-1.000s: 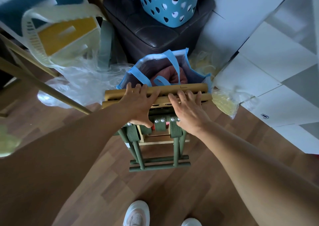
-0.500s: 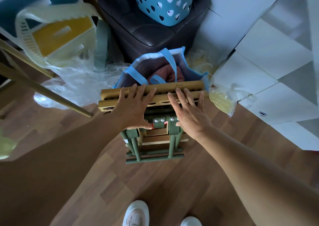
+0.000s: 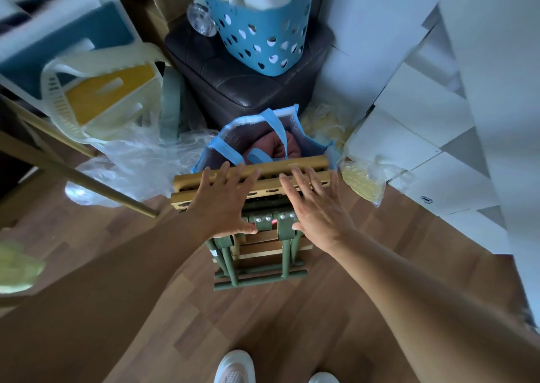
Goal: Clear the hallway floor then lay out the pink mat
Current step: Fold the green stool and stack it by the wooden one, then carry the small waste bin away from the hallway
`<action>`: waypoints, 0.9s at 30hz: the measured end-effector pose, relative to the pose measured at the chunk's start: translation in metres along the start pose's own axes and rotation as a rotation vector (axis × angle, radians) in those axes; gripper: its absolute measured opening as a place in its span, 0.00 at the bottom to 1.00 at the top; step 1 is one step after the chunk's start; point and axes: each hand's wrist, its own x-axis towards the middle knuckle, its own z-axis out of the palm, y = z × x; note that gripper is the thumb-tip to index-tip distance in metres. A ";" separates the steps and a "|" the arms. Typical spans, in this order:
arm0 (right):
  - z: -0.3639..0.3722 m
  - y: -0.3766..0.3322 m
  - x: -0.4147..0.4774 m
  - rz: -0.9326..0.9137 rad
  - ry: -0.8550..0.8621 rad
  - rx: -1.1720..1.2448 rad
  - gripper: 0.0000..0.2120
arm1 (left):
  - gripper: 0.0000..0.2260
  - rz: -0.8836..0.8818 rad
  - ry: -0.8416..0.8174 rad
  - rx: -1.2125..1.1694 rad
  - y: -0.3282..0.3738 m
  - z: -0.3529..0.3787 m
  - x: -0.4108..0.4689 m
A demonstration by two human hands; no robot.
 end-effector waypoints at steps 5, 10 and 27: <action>-0.054 0.006 -0.035 0.073 -0.001 0.028 0.49 | 0.52 0.027 0.000 -0.016 0.020 -0.054 -0.021; -0.100 0.005 -0.088 0.151 -0.022 0.108 0.48 | 0.51 0.069 -0.004 -0.070 0.050 -0.109 -0.046; -0.305 0.047 -0.357 0.761 0.089 0.176 0.39 | 0.38 0.602 0.032 -0.048 0.255 -0.360 -0.141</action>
